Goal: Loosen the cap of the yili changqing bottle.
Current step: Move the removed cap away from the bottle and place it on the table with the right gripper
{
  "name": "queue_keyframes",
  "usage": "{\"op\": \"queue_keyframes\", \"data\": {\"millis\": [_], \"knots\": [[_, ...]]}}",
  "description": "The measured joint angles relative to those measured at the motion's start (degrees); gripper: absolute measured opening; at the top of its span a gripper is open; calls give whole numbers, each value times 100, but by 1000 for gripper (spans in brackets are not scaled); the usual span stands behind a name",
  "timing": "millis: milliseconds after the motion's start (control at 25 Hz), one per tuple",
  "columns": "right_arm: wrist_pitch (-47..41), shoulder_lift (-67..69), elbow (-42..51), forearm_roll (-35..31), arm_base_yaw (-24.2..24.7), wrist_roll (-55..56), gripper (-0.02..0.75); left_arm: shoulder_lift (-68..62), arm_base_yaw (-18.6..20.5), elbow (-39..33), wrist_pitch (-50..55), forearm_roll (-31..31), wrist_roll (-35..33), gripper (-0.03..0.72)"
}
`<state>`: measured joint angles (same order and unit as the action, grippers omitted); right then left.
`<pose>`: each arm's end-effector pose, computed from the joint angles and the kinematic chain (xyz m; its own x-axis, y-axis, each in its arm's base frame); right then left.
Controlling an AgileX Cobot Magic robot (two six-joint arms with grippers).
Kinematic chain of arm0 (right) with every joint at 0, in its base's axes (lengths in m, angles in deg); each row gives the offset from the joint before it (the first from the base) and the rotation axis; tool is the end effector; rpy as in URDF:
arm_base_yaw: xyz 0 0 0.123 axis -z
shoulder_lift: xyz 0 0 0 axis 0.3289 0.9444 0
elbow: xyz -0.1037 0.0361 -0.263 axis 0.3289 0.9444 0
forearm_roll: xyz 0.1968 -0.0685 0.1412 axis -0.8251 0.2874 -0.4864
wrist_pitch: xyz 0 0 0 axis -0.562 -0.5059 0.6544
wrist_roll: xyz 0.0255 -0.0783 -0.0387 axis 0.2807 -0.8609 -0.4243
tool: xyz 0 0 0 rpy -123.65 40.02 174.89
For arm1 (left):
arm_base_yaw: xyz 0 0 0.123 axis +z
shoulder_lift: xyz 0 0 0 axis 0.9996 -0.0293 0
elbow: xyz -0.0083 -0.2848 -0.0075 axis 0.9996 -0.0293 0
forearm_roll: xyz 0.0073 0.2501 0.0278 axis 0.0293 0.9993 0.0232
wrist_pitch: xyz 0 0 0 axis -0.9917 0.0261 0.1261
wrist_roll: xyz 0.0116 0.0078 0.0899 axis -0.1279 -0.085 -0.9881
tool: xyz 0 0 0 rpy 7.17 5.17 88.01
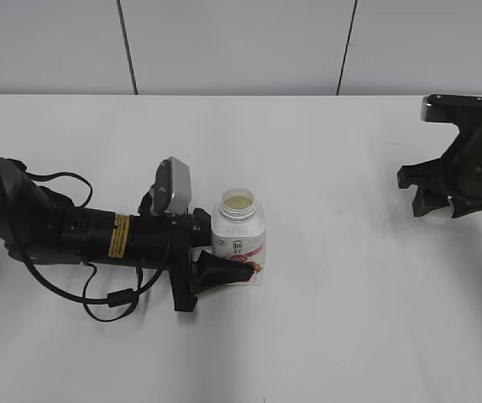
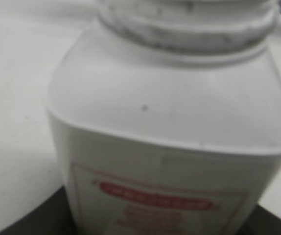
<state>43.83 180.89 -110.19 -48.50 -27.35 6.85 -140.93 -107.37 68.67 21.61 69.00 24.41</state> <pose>0.3406 0.0488 0.1477 -0.9517 0.0109 -0.3067 -0.0031 0.9990 0.0451 0.3066 -0.1884 0.0444 -0.1172 0.3676 -0.9226 0.9917 0.0927 -0.0890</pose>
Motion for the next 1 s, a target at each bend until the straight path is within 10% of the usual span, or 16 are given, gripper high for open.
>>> {"op": "queue_keyframes", "data": {"millis": [1000], "knots": [[267, 657, 1, -53, 0, 0, 388, 0, 0, 0, 11, -24, 0, 386]]}}
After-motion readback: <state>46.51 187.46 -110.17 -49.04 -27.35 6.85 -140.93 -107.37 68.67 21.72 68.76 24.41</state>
